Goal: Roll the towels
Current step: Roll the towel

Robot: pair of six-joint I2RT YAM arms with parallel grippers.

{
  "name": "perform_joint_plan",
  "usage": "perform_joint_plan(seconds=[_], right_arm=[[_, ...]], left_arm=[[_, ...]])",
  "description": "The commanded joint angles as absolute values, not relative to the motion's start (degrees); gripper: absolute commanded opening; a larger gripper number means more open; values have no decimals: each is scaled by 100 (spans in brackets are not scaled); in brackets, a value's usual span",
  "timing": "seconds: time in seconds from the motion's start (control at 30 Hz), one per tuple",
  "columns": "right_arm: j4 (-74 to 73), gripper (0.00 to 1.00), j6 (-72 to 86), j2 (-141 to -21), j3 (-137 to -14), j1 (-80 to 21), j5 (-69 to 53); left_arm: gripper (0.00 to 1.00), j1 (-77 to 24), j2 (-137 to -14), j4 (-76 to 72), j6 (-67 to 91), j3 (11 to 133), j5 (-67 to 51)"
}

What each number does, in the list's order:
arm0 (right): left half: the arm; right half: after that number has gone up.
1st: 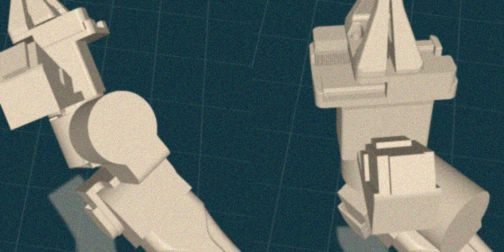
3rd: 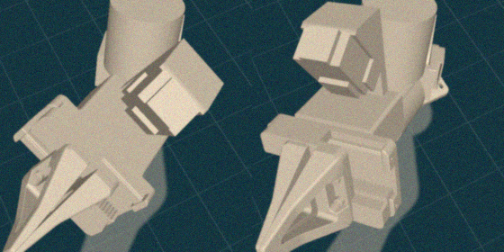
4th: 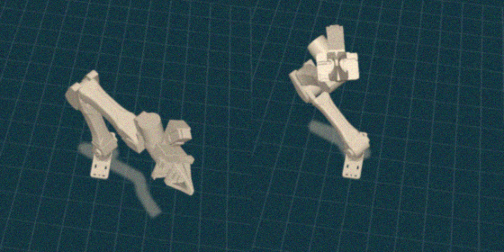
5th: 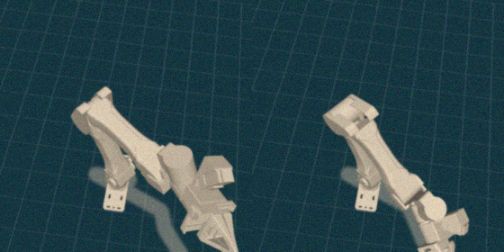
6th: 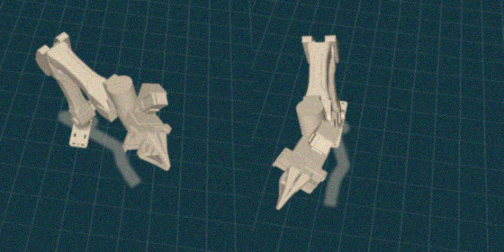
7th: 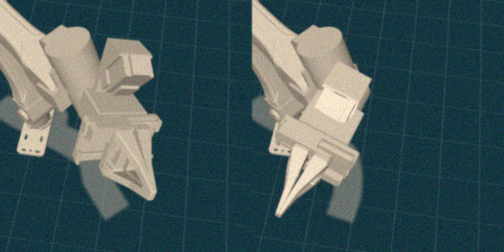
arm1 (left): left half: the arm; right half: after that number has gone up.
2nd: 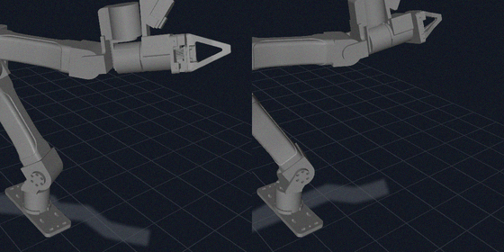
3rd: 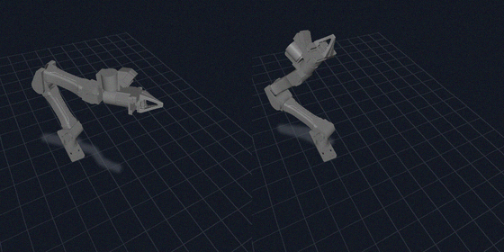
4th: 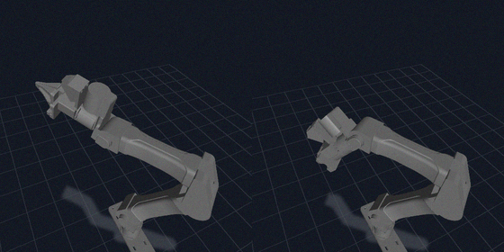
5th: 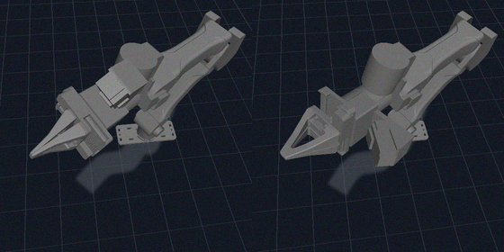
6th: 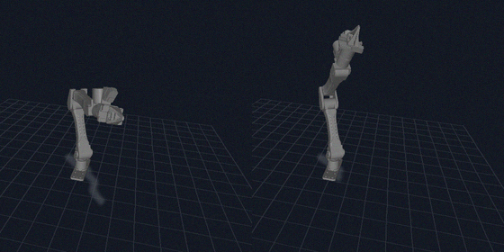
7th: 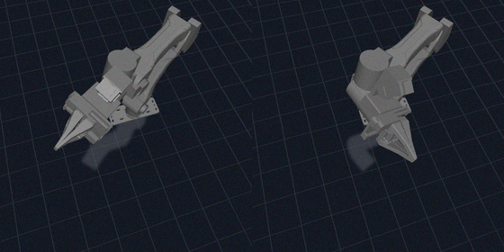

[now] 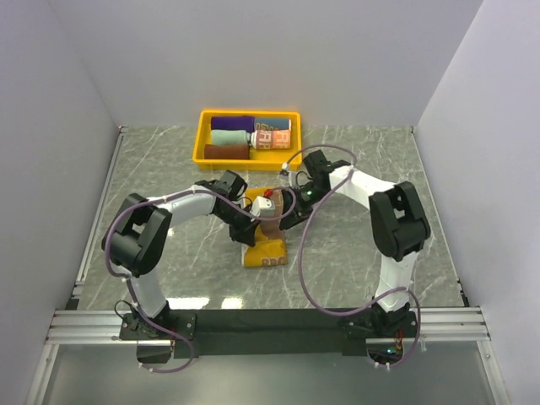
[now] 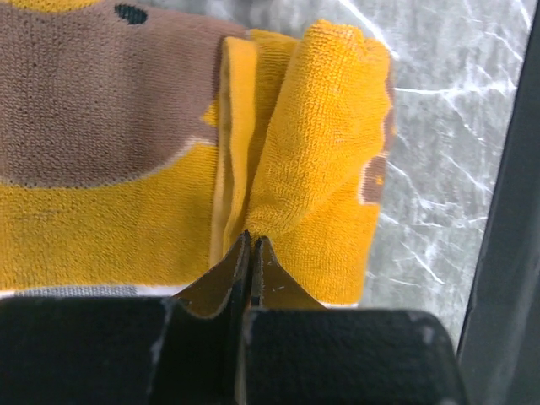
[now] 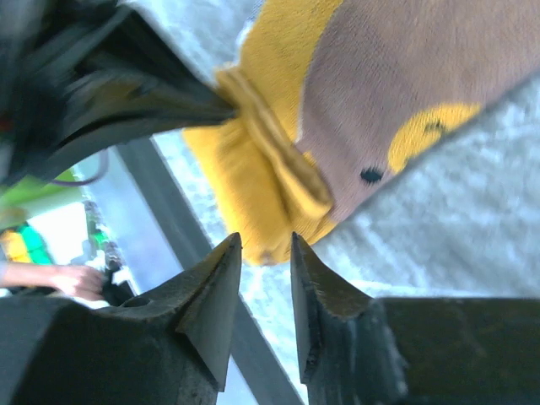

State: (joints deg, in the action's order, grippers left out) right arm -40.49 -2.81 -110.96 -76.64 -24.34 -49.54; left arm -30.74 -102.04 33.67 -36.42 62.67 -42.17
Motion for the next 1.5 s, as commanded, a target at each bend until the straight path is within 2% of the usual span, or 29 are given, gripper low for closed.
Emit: perform_joint_plan(seconds=[0.0, 0.23, 0.4, 0.47, 0.6, 0.73, 0.93, 1.0, 1.17, 1.3, 1.33, 1.47], right_arm=[[-3763, 36, -10, -10601, -7235, -2119, -5560], [-3244, 35, 579, -10573, -6558, -2127, -6398], [-2901, 35, 1036, -10810, -6565, -2223, -6714], [-2647, 34, 1422, -10889, -6592, -2276, -6942], [-2068, 22, 2301, -10960, -6443, -2426, -7075], [-1749, 21, 2725, -11109, -6197, -2636, -6848], [-2521, 19, 2014, -11891, -6669, -2584, -5469], [-2601, 18, 1987, -12076, -6723, -2505, -5370], [-2654, 20, 1890, -12033, -6557, -2461, -5151], [-2619, 19, 1934, -11866, -6451, -2478, -5071], [-2610, 19, 1942, -11857, -6442, -2479, -5063], [-2602, 15, 1986, -11804, -6434, -2505, -5089]], left_arm=[[4, -3006, -10414, 3366, -3735, 6582, -4237], [8, -2962, -10766, 3462, -3735, 6802, -4148], [10, -2962, -10767, 3463, -3770, 6768, -4131], [11, -2953, -10758, 3445, -3744, 6768, -4122], [12, -2953, -10723, 3349, -3639, 6741, -4113], [15, -2927, -10661, 3313, -3595, 6732, -4078], [26, -2821, -10591, 3200, -3533, 6662, -4043], [32, -2751, -10521, 3155, -3498, 6592, -3982], [37, -2418, -10161, 3287, -3909, 6320, -3666], [44, -2197, -9346, 3261, -4096, 6039, -3568], [47, -2197, -9151, 3200, -4078, 5960, -3612], [70, -2573, -8228, 2429, -3718, 5232, -3403]])
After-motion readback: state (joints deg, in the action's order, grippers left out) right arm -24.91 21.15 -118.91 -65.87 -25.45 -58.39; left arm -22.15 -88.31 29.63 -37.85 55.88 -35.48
